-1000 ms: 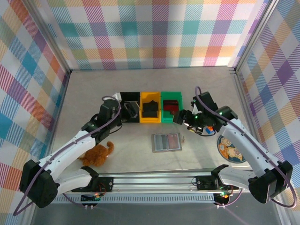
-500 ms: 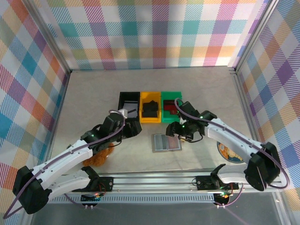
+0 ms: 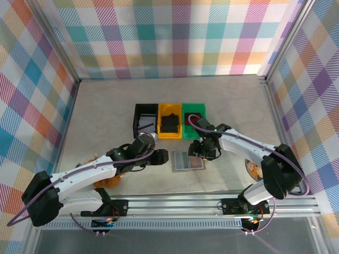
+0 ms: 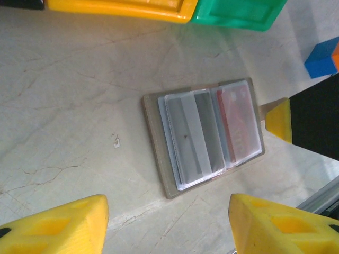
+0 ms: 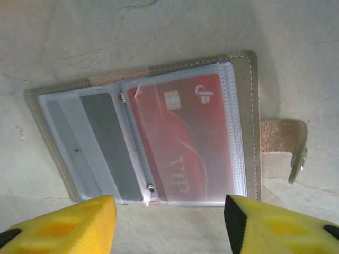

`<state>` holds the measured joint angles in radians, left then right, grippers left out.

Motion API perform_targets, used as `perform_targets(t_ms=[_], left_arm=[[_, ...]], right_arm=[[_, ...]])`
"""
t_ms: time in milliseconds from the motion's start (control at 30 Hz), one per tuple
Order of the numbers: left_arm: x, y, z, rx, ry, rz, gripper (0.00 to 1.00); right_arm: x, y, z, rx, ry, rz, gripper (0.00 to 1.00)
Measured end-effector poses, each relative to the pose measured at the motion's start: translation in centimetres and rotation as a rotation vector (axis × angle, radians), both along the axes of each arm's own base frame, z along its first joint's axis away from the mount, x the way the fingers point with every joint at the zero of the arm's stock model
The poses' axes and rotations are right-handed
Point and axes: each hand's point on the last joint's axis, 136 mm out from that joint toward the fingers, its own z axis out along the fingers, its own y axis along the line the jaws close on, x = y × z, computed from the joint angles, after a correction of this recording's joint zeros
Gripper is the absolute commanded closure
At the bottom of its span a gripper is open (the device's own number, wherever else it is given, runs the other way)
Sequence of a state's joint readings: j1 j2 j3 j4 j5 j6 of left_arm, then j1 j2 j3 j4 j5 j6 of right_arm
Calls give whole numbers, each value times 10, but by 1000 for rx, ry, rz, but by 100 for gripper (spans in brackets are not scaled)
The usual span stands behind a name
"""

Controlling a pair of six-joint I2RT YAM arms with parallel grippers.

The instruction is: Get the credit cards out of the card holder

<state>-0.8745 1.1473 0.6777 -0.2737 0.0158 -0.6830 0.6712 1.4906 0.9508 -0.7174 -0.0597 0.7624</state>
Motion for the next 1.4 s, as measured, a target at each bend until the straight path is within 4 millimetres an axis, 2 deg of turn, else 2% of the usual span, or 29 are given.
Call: perform_targets(t_ms=[200,333,500,767,1000,1133,1400], left_arm=[[3,-14,-19,19,35,-30,39],[5,-26,-20,2,37,-62,39],[9,-42,-22,-12,42,-86,39],[8,-49,-37,-15,82,-85,40],[6,-61,-37,-60,100,-86,40],[1,-64,-38,-59,108,-96,40],[-12,-68,-59,-10,151,-116,40]], right_arm=[[6,-2,-10,-10,8,1,46],[12,-7,-12,-3,-1,-15,50],[19,-10,-15,12,-12,-18,51],[23,-7,-19,25,-23,-2,51],[18,-7,-36,28,19,-2,53],[17,-7,-38,31,18,-4,52],[17,-11,-38,25,-6,-9,47]])
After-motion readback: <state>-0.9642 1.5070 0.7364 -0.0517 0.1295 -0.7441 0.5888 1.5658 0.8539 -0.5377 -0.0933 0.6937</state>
